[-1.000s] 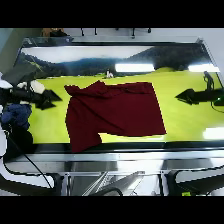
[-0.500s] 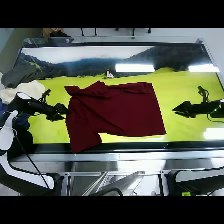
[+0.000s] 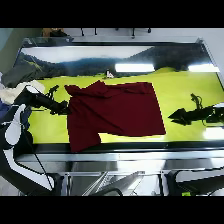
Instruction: Fold the shirts.
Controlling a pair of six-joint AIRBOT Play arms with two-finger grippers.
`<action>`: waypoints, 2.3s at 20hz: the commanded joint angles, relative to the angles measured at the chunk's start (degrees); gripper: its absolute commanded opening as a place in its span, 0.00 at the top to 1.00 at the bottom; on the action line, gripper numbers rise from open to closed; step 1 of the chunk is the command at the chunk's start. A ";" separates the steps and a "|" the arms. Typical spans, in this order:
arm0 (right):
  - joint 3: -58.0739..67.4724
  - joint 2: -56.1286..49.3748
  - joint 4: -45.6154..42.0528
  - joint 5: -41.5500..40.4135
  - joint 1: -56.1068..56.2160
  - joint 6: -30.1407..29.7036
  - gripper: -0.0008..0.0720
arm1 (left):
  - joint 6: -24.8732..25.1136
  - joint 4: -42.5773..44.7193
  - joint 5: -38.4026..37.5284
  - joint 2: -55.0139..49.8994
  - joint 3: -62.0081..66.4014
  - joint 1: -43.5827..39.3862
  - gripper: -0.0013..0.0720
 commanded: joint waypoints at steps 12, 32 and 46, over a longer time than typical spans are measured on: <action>-7.10 -1.36 -0.90 -0.39 9.09 -0.57 0.39 | -0.33 -0.48 -5.27 0.17 2.75 -0.17 0.96; 44.28 35.17 24.24 -16.94 8.52 -3.39 0.96 | -3.19 -23.02 7.61 61.02 29.31 17.75 0.96; 29.90 0.46 7.76 -16.22 23.26 -1.81 0.96 | 1.77 -6.43 14.91 30.86 0.50 -0.87 0.96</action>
